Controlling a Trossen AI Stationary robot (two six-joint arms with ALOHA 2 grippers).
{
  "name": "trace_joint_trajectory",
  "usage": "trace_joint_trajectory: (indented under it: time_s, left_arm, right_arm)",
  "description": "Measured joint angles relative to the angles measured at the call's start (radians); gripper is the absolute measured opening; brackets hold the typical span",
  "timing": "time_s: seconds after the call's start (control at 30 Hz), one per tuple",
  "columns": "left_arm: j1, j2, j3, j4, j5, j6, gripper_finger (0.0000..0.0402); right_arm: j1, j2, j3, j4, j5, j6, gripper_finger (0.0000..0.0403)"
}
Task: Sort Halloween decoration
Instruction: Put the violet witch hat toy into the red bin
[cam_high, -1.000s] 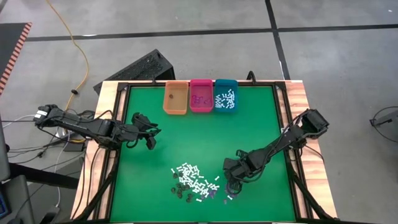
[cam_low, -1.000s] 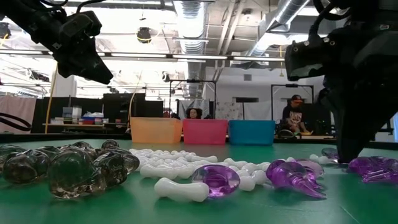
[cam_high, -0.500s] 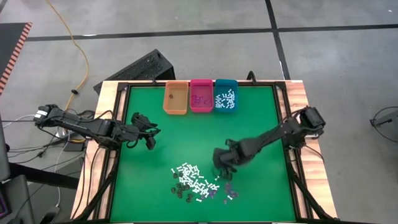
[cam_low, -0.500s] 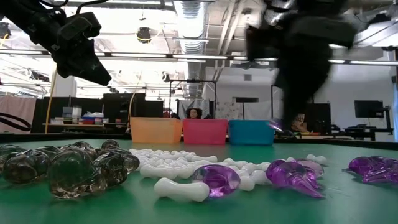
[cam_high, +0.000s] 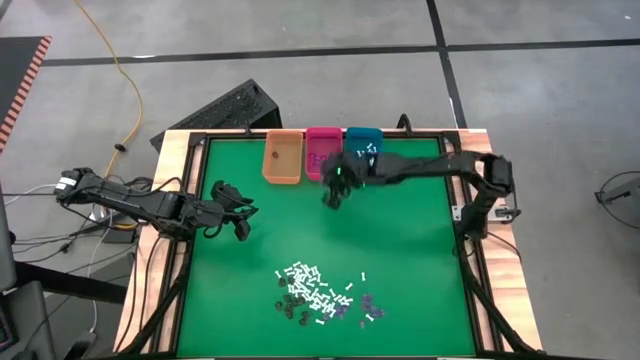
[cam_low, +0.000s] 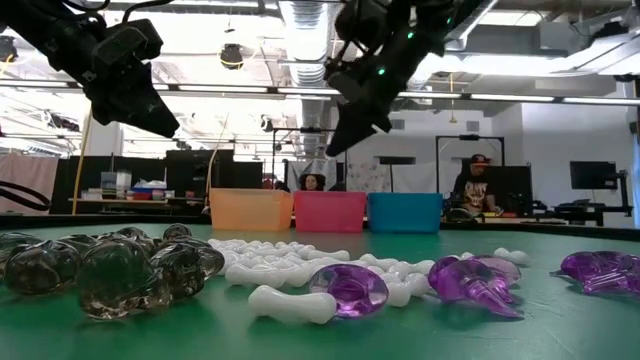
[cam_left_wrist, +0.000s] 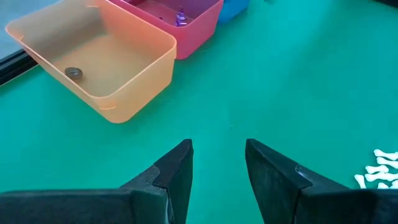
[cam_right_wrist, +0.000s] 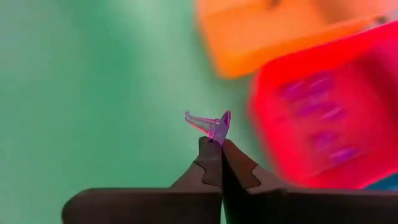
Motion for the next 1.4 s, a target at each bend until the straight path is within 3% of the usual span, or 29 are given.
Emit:
trace_joint_trajectory:
  time_s: [0.23, 0.47, 0.53, 0.63, 0.73, 0.83, 1.0, 1.17, 1.27, 1.4]
  left_arm:
    - [0.000, 0.000, 0.000, 0.001, -0.003, -0.010, 0.0138]
    - [0.000, 0.000, 0.000, 0.004, -0.004, -0.011, 0.0138]
    - [0.000, 0.000, 0.000, 0.001, 0.005, -0.011, 0.0138]
    - [0.000, 0.000, 0.000, 0.000, 0.034, -0.012, 0.0138]
    - [0.000, 0.000, 0.000, 0.000, 0.037, -0.012, 0.0138]
    - [0.000, 0.000, 0.000, 0.005, 0.036, -0.011, 0.0138]
    - [0.000, 0.000, 0.000, 0.005, 0.036, -0.011, 0.0138]
    - [0.000, 0.000, 0.000, 0.005, 0.035, -0.008, 0.0138]
    - [0.000, 0.000, 0.000, 0.008, 0.022, 0.000, 0.0138]
    - [0.000, 0.000, 0.000, 0.009, 0.021, -0.007, 0.0138]
  right_arm:
    - [-0.193, -0.001, 0.005, 0.070, -0.020, -0.006, 0.0081]
    - [-0.252, -0.004, 0.005, 0.042, -0.160, 0.020, 0.0172]
    - [-0.240, -0.018, 0.005, -0.023, -0.257, 0.043, 0.0189]
    - [-0.163, -0.039, 0.006, -0.171, -0.355, 0.086, 0.0197]
    - [-0.016, -0.038, 0.003, -0.336, -0.367, 0.139, 0.0195]
    - [0.174, -0.036, -0.018, -0.367, -0.364, 0.247, 0.0190]
    - [0.482, -0.037, -0.051, -0.340, -0.252, 0.523, 0.0187]
    - [0.698, -0.022, -0.072, -0.312, -0.045, 0.797, 0.0187]
    - [0.761, 0.012, -0.081, -0.321, 0.038, 0.867, 0.0185]
    - [0.776, 0.069, -0.080, -0.323, 0.018, 0.876, 0.0185]
